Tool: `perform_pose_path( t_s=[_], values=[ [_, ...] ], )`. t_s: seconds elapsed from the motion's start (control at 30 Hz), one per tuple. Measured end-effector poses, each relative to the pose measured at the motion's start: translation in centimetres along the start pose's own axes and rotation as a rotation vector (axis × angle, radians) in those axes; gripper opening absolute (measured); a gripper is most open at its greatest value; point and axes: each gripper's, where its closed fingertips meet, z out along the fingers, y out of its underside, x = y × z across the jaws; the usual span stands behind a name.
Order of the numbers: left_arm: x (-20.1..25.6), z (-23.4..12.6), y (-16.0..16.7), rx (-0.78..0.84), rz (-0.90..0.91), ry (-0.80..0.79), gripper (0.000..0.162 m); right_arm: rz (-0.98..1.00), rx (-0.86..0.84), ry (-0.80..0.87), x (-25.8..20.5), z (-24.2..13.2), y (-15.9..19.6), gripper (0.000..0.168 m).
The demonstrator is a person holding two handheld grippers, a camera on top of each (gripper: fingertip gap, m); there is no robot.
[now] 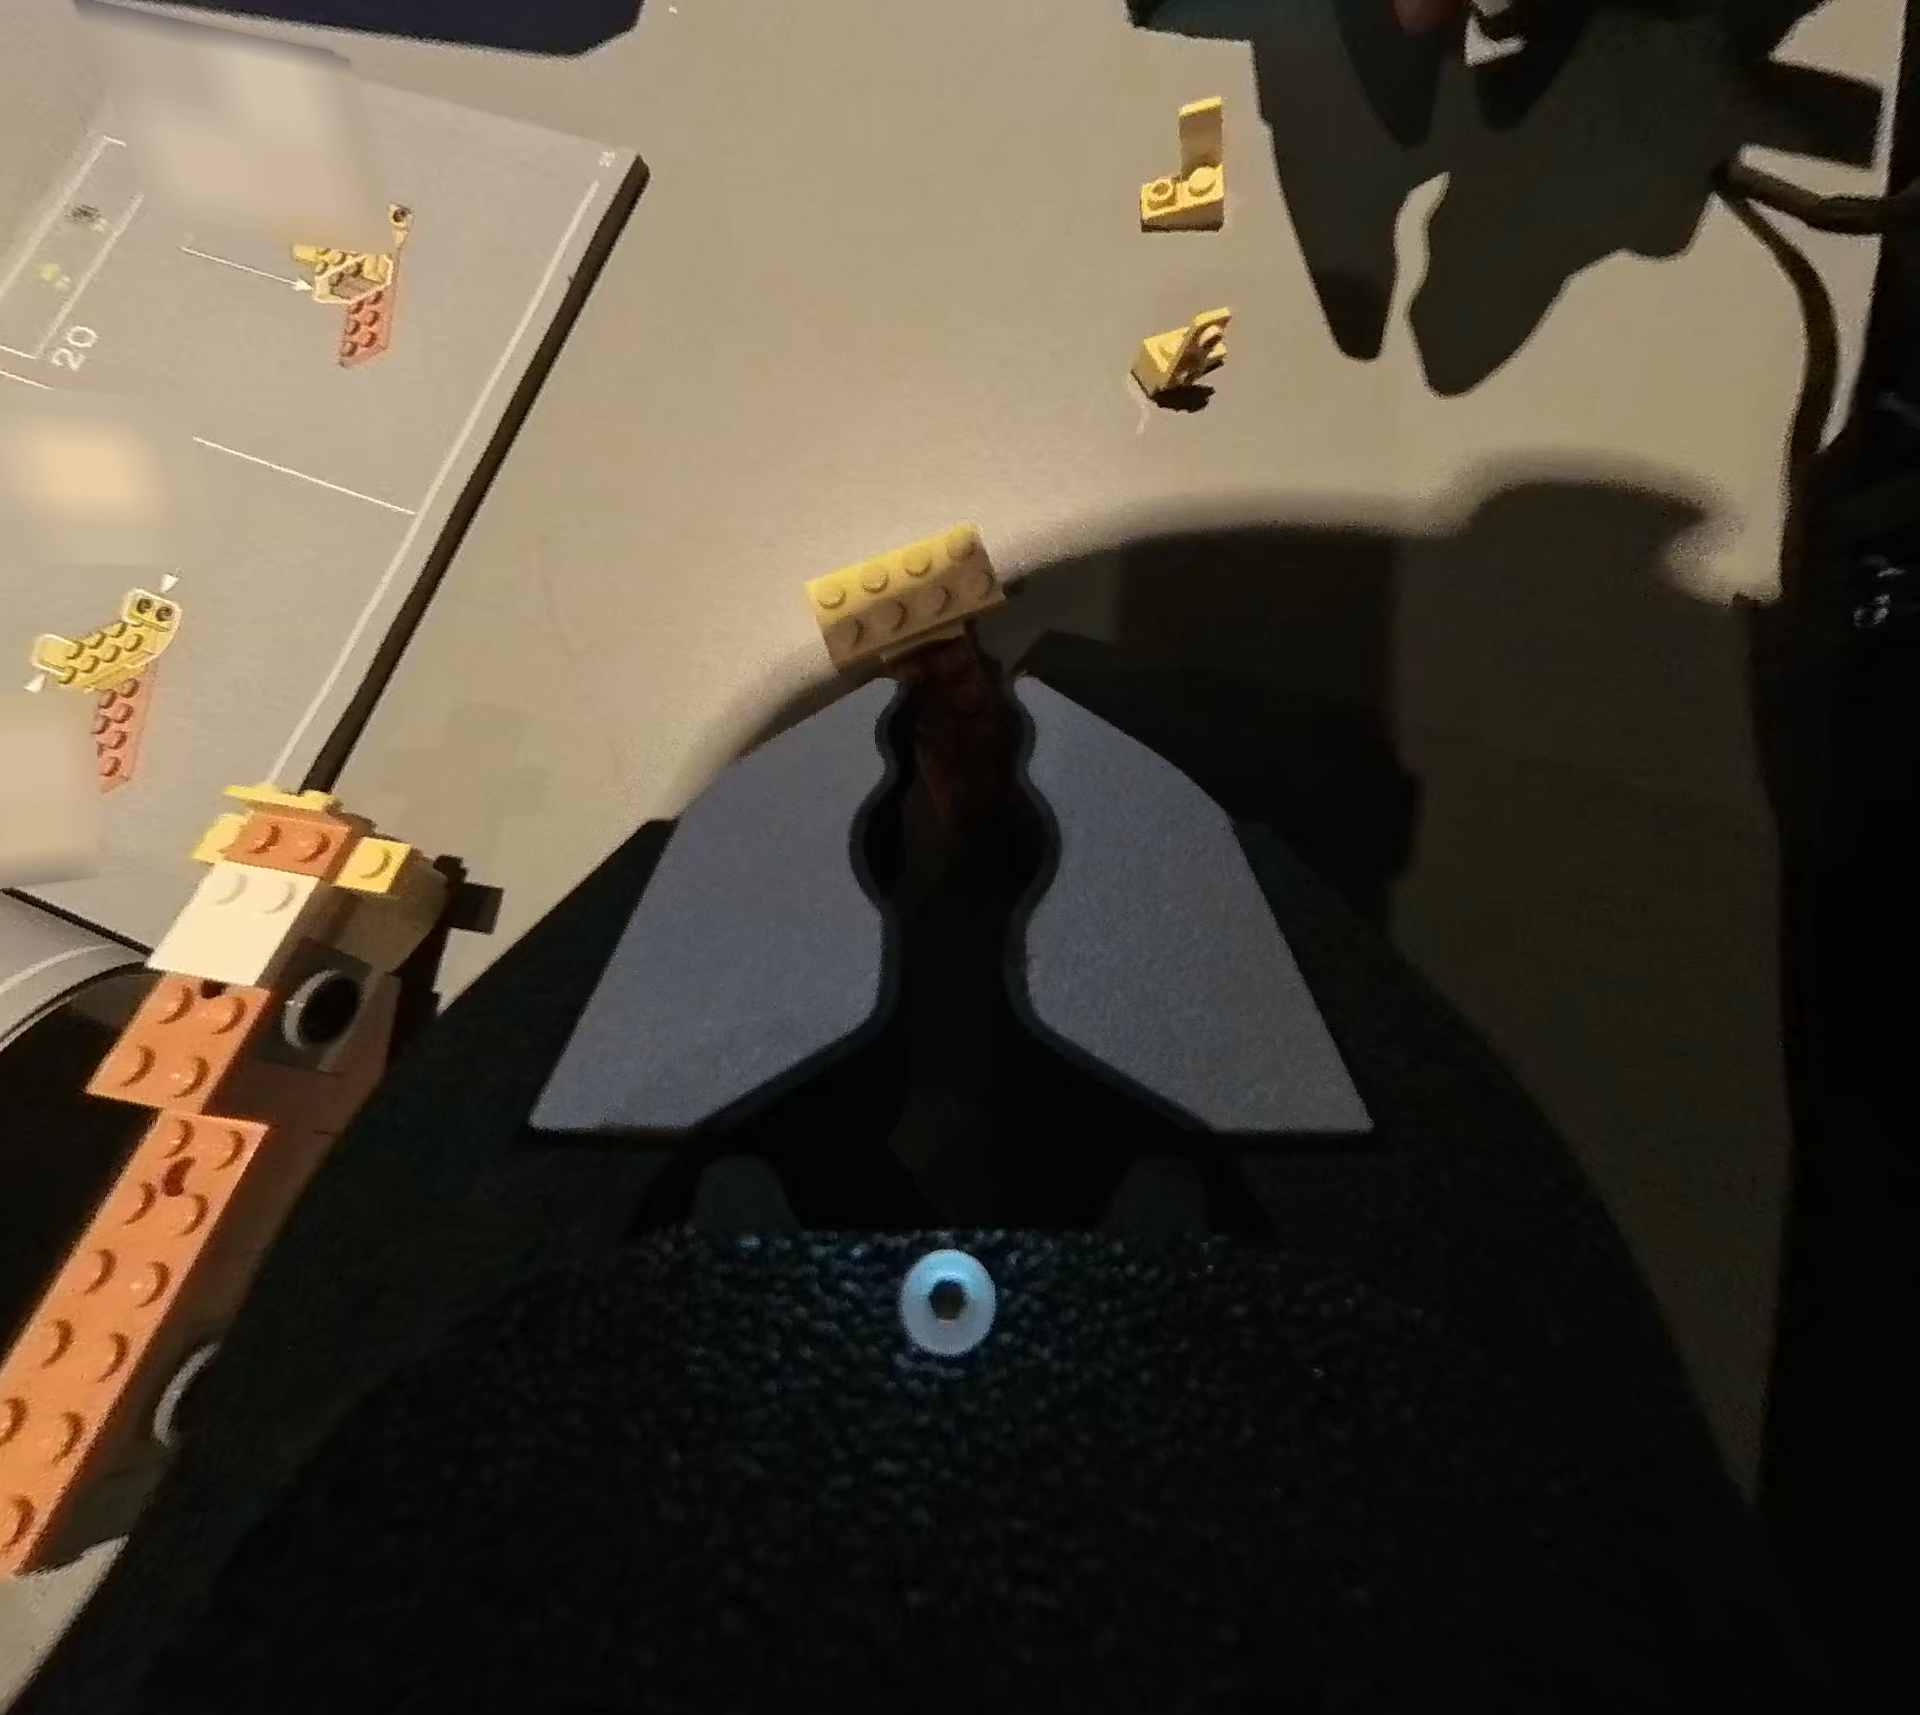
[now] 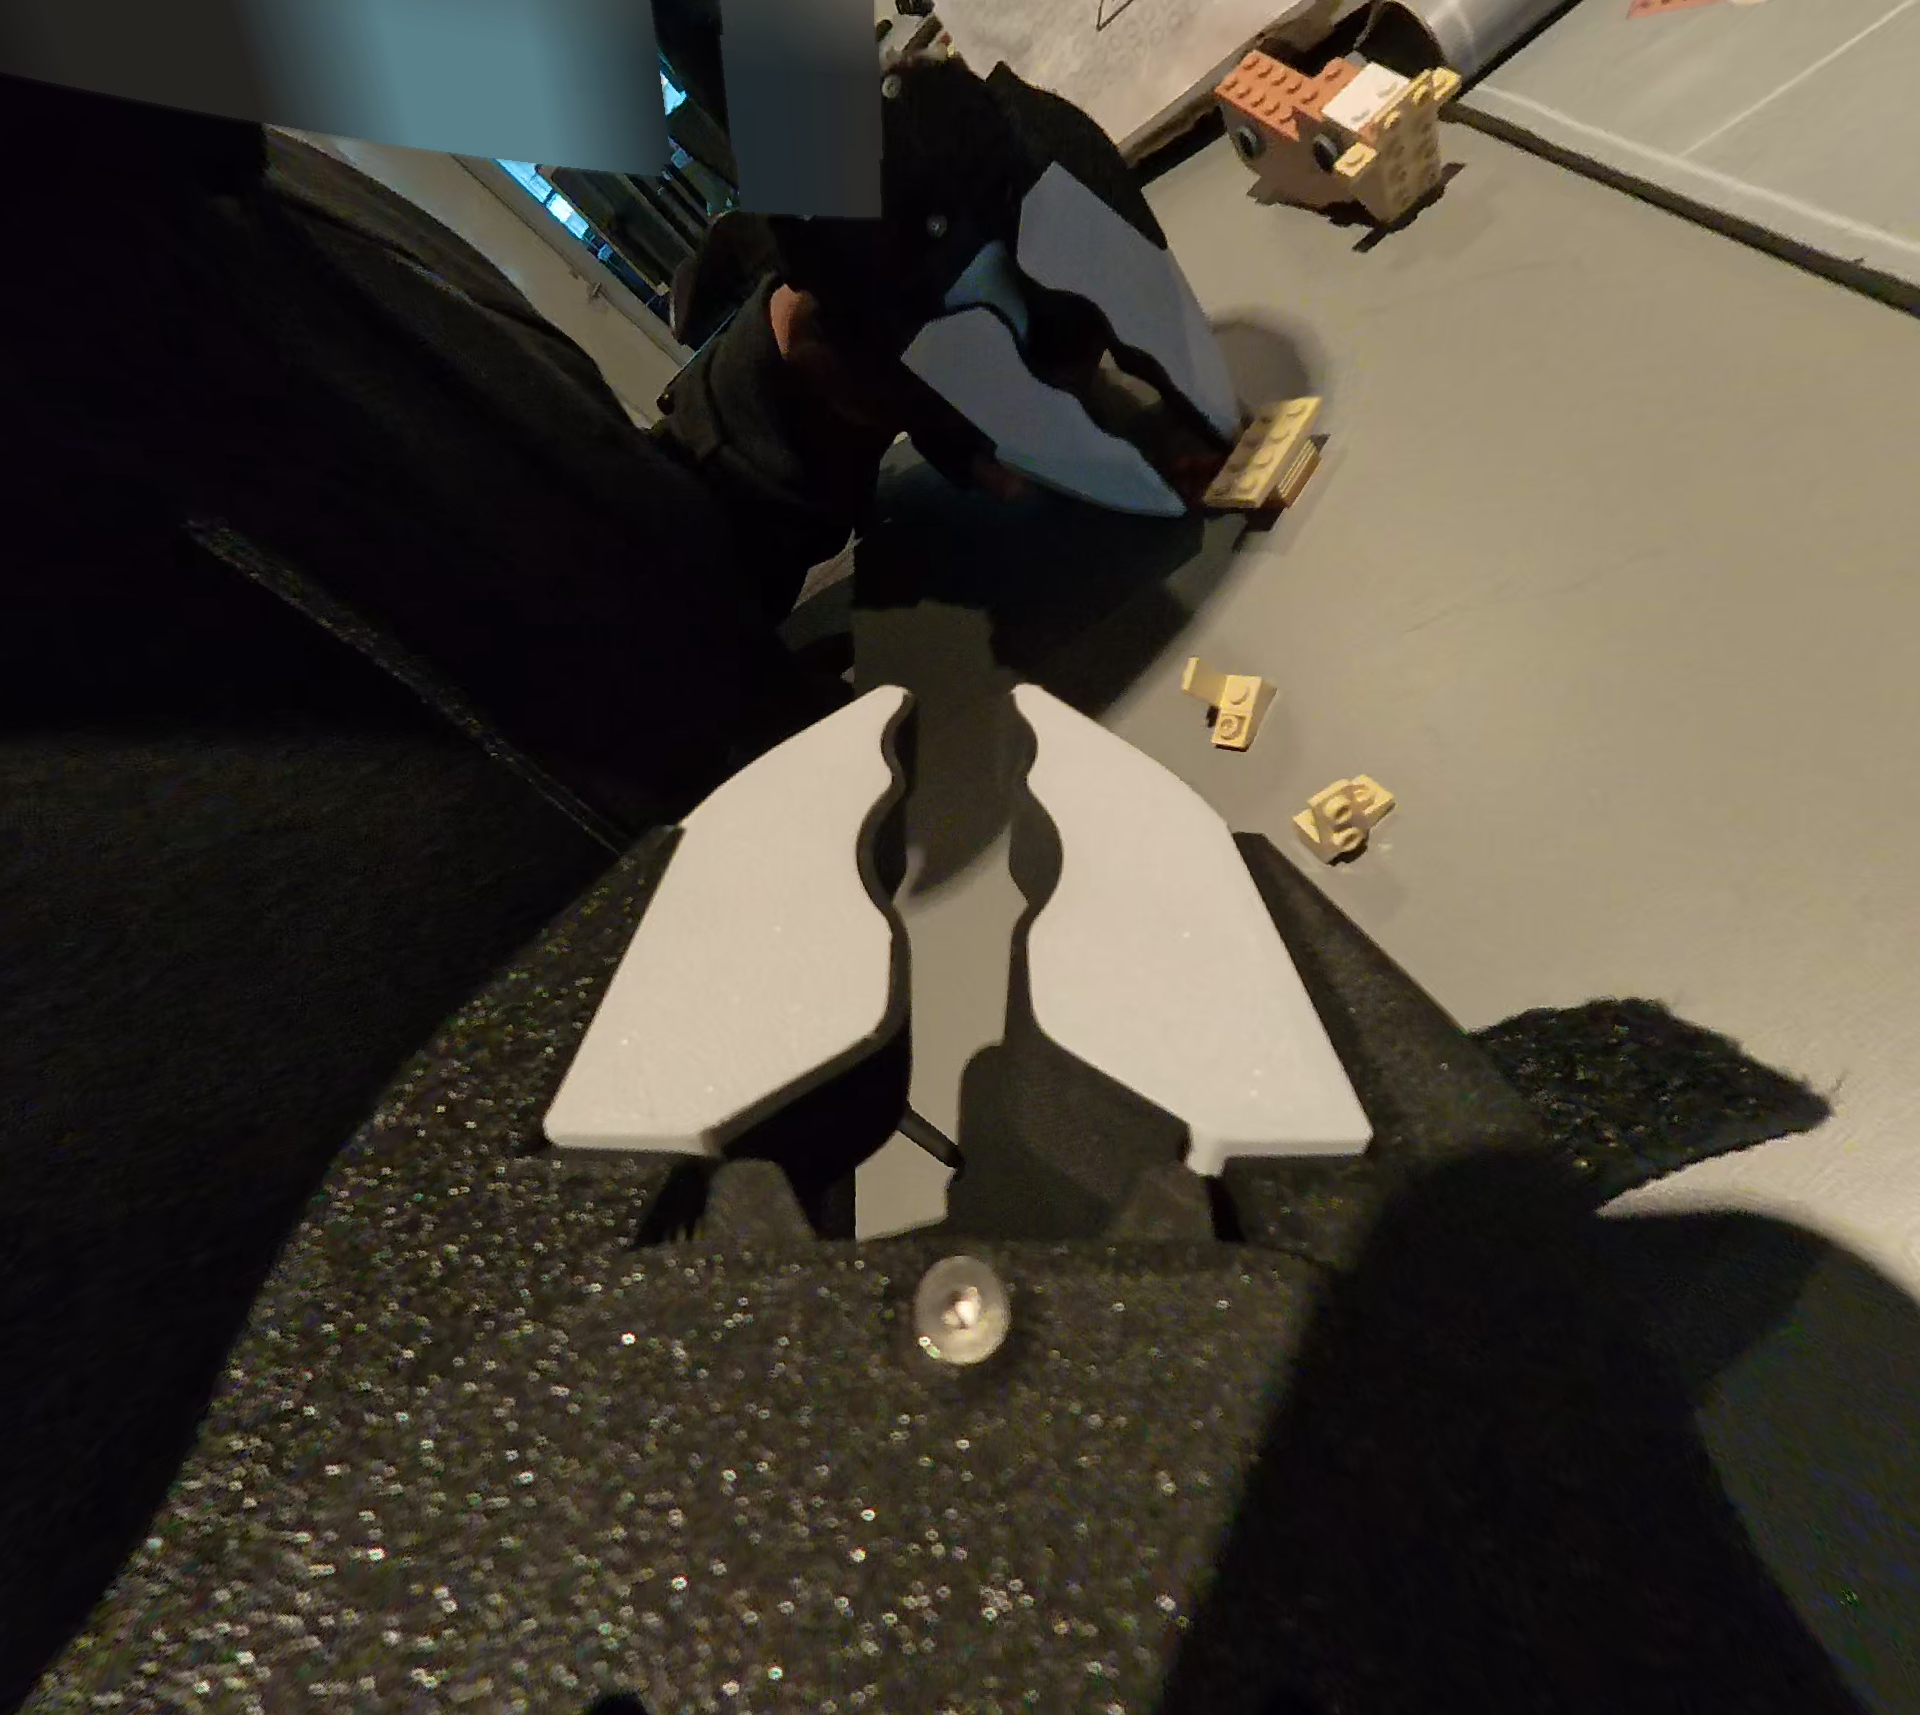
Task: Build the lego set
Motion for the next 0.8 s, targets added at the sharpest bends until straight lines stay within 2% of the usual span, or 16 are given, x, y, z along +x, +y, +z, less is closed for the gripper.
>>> perform_pose_path(
  t_s=[0.33,0.53,0.8],
  values=[
    [-0.2,-1.6,0.2,0.022,0.014,-0.084,0.028,-0.063,0.027,-0.002,-0.7,-0.3,-0.1,0.015],
    [0.7,-3.4,-2.5,0.128,0.039,-0.124,0.026,-0.092,0.052,-0.021,-1.2,-0.6,-0.2,0.015],
    [2.8,-2.1,-4.6,0.157,0.062,-0.113,0.024,-0.128,0.080,-0.019,-1.6,-0.9,-0.3,0.014]
  ],
)
